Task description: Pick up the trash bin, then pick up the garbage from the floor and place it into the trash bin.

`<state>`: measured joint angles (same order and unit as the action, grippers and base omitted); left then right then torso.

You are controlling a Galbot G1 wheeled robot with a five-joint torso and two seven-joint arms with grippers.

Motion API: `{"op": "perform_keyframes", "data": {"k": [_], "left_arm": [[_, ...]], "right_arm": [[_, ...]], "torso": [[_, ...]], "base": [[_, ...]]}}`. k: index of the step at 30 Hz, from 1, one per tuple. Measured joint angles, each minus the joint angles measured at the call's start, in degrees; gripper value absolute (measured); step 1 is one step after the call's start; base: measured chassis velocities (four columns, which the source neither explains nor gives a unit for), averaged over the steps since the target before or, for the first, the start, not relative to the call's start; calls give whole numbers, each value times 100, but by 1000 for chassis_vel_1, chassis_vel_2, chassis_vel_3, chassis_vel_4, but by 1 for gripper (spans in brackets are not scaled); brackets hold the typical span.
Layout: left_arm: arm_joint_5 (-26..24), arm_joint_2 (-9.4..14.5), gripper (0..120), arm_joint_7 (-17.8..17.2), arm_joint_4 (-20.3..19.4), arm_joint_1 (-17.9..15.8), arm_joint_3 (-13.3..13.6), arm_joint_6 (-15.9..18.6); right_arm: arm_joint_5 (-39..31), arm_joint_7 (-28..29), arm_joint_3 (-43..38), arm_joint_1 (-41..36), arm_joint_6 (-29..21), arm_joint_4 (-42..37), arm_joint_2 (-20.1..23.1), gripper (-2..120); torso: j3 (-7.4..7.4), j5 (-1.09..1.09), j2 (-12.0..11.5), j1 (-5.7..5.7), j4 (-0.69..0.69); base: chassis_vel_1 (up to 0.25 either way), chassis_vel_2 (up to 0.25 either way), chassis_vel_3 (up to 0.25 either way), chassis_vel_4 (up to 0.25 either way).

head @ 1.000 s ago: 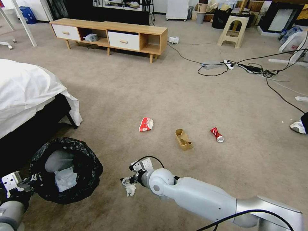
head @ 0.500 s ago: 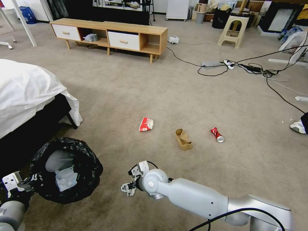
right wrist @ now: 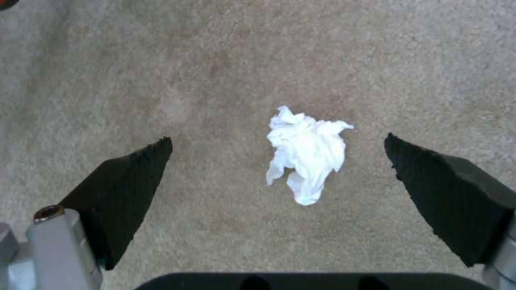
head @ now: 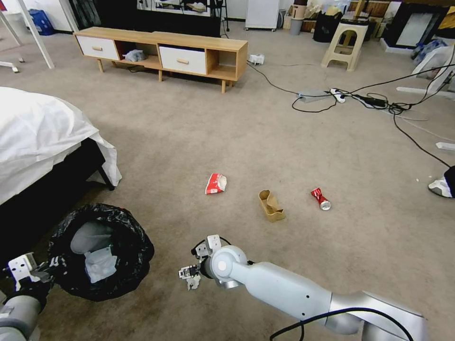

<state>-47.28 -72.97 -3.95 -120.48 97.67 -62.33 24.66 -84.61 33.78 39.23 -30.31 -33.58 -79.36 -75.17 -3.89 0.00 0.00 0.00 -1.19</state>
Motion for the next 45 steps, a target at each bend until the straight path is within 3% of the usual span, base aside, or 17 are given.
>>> {"op": "perform_keyframes", "data": {"k": [29,45], "left_arm": [[47,25,1,-6,96,-96,151,-9],[33,122,1,2,198,-113,154,-24]], "right_arm": [[22,-126,7,26,-94,680,-272,100],[440,-518,-88,-94,-52,1421,-572,100]], "torso": [[0,0,0,0,0],[0,0,0,0,0]], "base": [[0,0,0,0],[0,0,0,0]]}}
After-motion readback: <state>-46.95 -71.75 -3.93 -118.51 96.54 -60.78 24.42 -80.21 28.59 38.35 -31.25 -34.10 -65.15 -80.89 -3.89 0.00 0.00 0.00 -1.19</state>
